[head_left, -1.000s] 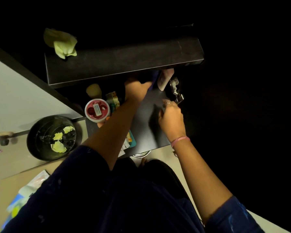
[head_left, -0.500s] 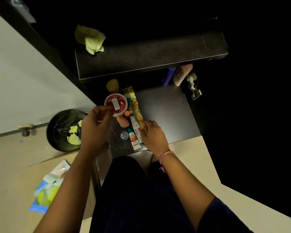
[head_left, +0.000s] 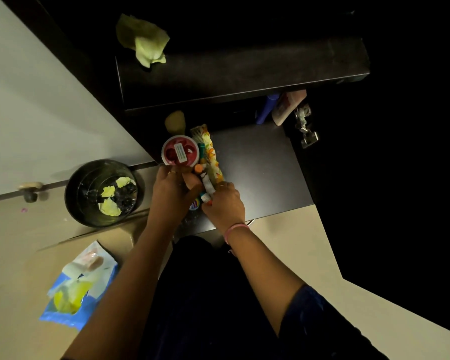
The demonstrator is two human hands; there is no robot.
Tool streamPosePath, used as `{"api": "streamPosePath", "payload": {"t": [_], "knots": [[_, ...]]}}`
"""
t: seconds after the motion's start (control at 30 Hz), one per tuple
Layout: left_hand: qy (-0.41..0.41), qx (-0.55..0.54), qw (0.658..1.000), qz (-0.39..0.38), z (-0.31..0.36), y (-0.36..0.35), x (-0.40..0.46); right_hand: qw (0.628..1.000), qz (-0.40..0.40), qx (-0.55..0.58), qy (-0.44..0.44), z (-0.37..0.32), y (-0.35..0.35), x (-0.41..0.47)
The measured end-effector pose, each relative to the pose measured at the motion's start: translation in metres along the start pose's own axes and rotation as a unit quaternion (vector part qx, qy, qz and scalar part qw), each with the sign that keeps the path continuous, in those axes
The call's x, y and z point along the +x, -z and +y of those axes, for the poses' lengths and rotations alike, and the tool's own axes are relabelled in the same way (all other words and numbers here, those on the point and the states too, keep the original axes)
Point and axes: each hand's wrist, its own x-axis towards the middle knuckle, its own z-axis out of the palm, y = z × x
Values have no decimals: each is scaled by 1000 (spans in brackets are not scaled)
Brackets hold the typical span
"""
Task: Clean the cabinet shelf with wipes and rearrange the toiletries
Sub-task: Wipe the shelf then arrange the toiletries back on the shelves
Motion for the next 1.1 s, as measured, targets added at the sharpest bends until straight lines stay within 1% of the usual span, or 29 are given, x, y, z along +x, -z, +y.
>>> {"api": "streamPosePath", "payload": {"t": [0.1,0.23,0.33,0.37,0.47,0.5,0.6,0.63,0.7,0.73,0.77,0.83,0.9,1.0,1.1], "knots": [[-19,4,1000,-17,-2,3,-1,1000,-6,-13,-2,-2,-2,-1],[-108,71,991,-38,-7,7,1,1000,0,-12,15,-3,-3,-4],[-117,112,985,-59,-7,13,4,1000,-13,-1,17,-1,-1,-6],[-136,117,982,-60,-4,17,4,1000,-18,10,15,0,2,-6],[-237,139,960,-56,8,31,4,998,-30,46,18,7,15,-5],[-249,139,957,-49,15,35,2,998,-38,55,24,11,22,-6],[-198,92,976,-24,39,44,2,993,-41,103,25,30,52,-10],[-184,79,980,-17,45,43,5,990,-29,136,15,37,63,-9],[-170,66,983,-30,62,34,13,983,16,179,-19,55,84,-4],[-160,61,984,-38,70,26,19,984,42,169,-38,64,92,2],[-155,54,985,-44,78,14,27,987,63,135,-58,73,99,9],[-159,27,986,-50,94,-14,45,989,94,49,-101,87,107,24],[-145,4,988,-53,109,-43,63,985,119,-25,-121,96,111,39],[-112,-48,992,-25,122,-81,88,977,150,-119,-98,105,111,58],[-117,-63,991,-14,130,-110,107,966,160,-193,-69,107,107,67]]}}
